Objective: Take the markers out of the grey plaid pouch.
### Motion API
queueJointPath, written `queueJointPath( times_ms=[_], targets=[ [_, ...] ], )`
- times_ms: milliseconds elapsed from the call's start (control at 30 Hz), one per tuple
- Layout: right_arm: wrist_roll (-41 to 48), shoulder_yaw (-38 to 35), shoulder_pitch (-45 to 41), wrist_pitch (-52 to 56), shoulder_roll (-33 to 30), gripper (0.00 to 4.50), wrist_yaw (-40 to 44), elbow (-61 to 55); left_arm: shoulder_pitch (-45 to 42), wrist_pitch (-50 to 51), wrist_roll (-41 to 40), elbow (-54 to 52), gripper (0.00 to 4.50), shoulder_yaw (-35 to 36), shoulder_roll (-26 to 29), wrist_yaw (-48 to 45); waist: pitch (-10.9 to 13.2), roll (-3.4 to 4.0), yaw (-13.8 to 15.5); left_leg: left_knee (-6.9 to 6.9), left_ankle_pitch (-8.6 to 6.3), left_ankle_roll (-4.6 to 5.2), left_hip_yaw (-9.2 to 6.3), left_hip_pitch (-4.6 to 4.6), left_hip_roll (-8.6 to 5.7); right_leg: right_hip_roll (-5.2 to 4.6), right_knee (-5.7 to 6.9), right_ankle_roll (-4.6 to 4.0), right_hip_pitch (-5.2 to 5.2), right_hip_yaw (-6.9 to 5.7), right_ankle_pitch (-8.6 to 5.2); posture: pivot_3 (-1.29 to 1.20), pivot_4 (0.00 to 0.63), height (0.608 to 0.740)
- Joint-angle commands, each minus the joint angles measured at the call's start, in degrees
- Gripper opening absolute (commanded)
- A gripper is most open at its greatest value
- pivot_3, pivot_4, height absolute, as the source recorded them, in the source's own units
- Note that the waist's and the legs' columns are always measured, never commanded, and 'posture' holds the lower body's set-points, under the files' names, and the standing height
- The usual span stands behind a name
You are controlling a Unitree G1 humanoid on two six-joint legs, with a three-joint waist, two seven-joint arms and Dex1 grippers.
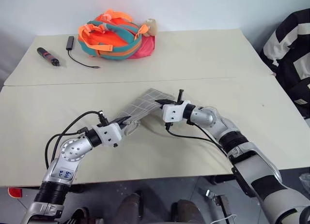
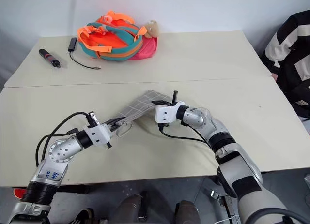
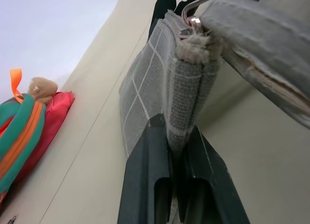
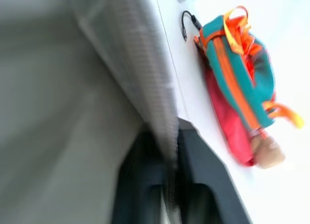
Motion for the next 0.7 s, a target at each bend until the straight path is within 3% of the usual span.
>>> queueJointPath(
  times_ms=[33,100,200,300,467,700],
  targets=[
    [13.9,-6.2,2.4,9.7,0.1,1.76,11.6,-7.9,0.1,-0.2,2.3,-1.4,0.00,0.6,0.7,2.0,0.0,0.00,0.0,0.00,0.00,0.00,0.00,0.00,0.00,0.00,0.00,0.00,0.00,0.00,0.00,0.00,0.150,0.740],
    [23.2,-9.1,4.9,21.1,-0.5,2.47,20.4,-14.6,0.0,-0.2,3.3,-1.1,0.00,0.7,0.8,2.7,0.0,0.00,0.1,0.01,0.00,0.01,-0.01,0.00,0.00,0.00,0.00,0.00,0.02,-0.02,0.00,0.00,0.150,0.740],
    [36.9,-14.2,7.0,46.1,-1.8,3.53,26.1,-26.7,-1.0,-1.0,7.7,0.1,0.00,0.1,1.4,5.2,0.0,0.00,0.3,0.03,-0.03,0.05,0.00,-0.01,0.00,-0.01,-0.02,-0.01,0.04,-0.01,0.01,0.00,0.150,0.740],
    [48.3,-15.0,11.6,68.3,-3.4,3.53,28.2,-40.5,-3.2,-1.8,14.2,1.4,0.00,-1.4,2.2,8.9,0.0,0.00,0.9,0.03,-0.04,0.06,-0.02,-0.02,0.00,-0.03,-0.02,-0.01,0.02,-0.02,0.01,0.00,0.150,0.740],
    [54.7,-13.6,19.6,84.3,-0.5,3.53,22.8,-53.6,-6.2,-2.5,20.6,4.3,0.00,-4.8,1.6,13.1,0.0,-0.06,1.4,0.05,-0.21,0.02,0.05,-0.01,0.06,-0.02,-0.01,-0.01,-0.03,-0.09,0.01,0.00,0.150,0.740],
    [54.7,-12.5,22.4,91.1,5.7,3.53,14.2,-56.1,-7.3,0.0,24.1,3.1,0.00,-7.3,-0.3,15.6,0.0,-0.06,1.9,0.16,-0.24,0.04,0.12,0.00,-0.01,-0.10,0.00,-0.01,-0.02,-0.06,0.01,0.00,0.150,0.740]
  ],
)
